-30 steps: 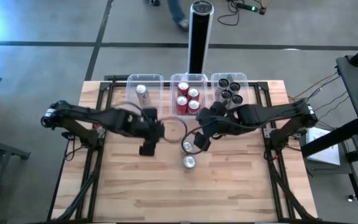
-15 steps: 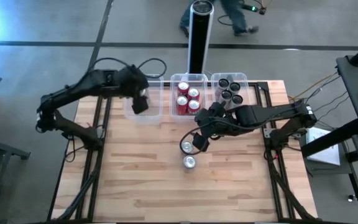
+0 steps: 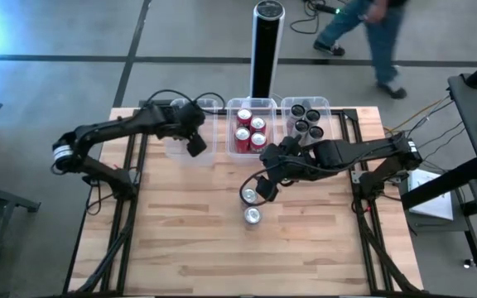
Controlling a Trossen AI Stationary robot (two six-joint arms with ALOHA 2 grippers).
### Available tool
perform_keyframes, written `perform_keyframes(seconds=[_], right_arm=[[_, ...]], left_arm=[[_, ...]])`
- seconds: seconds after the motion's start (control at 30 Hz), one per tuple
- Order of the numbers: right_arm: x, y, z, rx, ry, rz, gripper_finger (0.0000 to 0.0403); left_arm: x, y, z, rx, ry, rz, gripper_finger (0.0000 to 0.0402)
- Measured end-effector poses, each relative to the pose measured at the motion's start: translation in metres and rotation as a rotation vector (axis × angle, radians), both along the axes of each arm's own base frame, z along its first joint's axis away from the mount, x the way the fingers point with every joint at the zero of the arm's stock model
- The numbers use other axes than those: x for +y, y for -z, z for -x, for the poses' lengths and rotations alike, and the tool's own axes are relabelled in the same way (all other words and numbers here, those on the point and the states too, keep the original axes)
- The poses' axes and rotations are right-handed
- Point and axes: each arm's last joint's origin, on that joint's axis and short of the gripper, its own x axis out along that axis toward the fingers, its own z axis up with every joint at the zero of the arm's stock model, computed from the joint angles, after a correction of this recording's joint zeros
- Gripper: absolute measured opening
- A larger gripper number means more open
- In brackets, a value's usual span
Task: Sort soda cans
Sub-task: Put the red-silver soda can into the left white bin
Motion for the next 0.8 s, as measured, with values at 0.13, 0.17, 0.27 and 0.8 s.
perform_keyframes(seconds=[0.13, 0.17, 0.27, 0.8], right_arm=[[0.0, 0.0, 0.0, -0.003, 0.002, -0.002, 0.0368], [0.0, 0.0, 0.0, -0.004, 0.005, -0.004, 0.0368], [0.0, 0.0, 0.0, -0.008, 0.016, -0.012, 0.0368], [0.0, 0.0, 0.0, -0.004, 0.007, -0.006, 0.0368]], left_arm=[[0.009, 0.015, -0.003, -0.031, -0.04, 0.0, 0.0279], [0.009, 0.018, -0.005, -0.038, -0.038, 0.007, 0.0279], [0.01, 0.029, -0.008, -0.016, -0.039, 0.031, 0.0279], [0.012, 0.035, -0.014, -0.041, -0.025, 0.098, 0.0279]])
